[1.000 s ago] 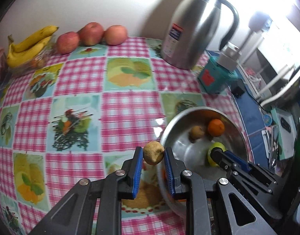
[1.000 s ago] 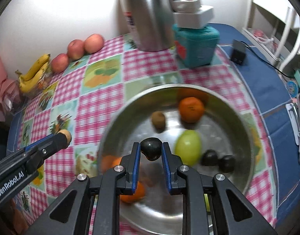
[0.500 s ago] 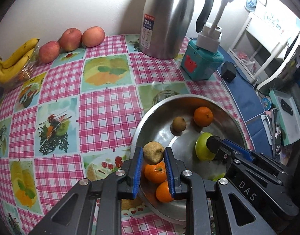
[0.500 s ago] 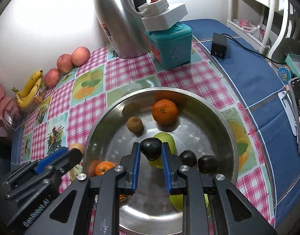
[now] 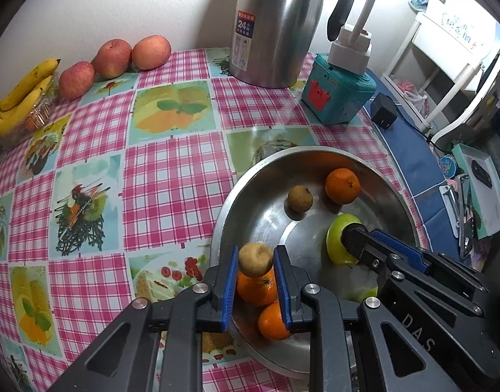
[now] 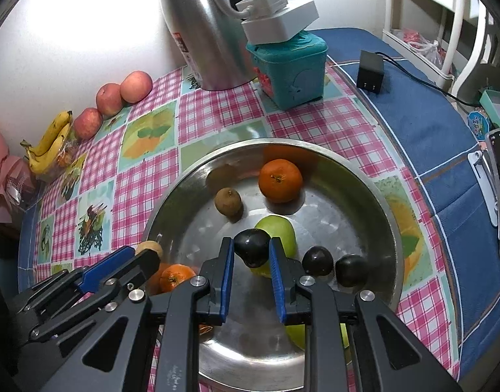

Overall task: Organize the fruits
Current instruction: 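Open the right gripper to drop the plum while the left releases the brown fruit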

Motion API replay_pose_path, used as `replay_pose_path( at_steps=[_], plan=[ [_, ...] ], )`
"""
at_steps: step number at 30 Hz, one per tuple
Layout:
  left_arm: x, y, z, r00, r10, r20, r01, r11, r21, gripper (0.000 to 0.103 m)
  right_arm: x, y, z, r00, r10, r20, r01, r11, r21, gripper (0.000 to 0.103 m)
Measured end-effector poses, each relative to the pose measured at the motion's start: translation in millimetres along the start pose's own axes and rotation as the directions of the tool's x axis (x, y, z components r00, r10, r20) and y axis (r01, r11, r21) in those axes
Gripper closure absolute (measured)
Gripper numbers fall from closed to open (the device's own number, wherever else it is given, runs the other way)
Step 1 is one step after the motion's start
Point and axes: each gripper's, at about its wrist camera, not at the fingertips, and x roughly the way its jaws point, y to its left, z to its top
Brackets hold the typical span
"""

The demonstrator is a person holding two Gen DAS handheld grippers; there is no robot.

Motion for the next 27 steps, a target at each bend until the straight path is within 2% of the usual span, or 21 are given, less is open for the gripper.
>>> replay_pose_path(
  at_steps=[18, 22, 27],
  plan=[
    [1.0, 8.1, 0.4, 1.000, 0.016, -0.007, -0.016, 1.000, -0.023, 0.078, 2.5, 4.2, -0.6, 1.000, 0.000, -0.008, 0.000, 1.000, -0.018, 0.080],
    [0.8, 9.6, 0.6, 1.000, 0.019, -0.009, -0.019, 0.999, -0.030, 0.078, 4.1, 2.4, -0.9, 1.000, 0.007, -0.020, -0.007, 1.000, -0.002, 0.071],
    [-0.6, 15.3, 1.1, 1.000, 0.027, -0.009, -0.027, 0.998, -0.052, 0.078, 3.6, 1.5, -1.0, 1.000, 0.007, -0.019, -0.006, 1.000, 0.007, 0.069]
  ],
)
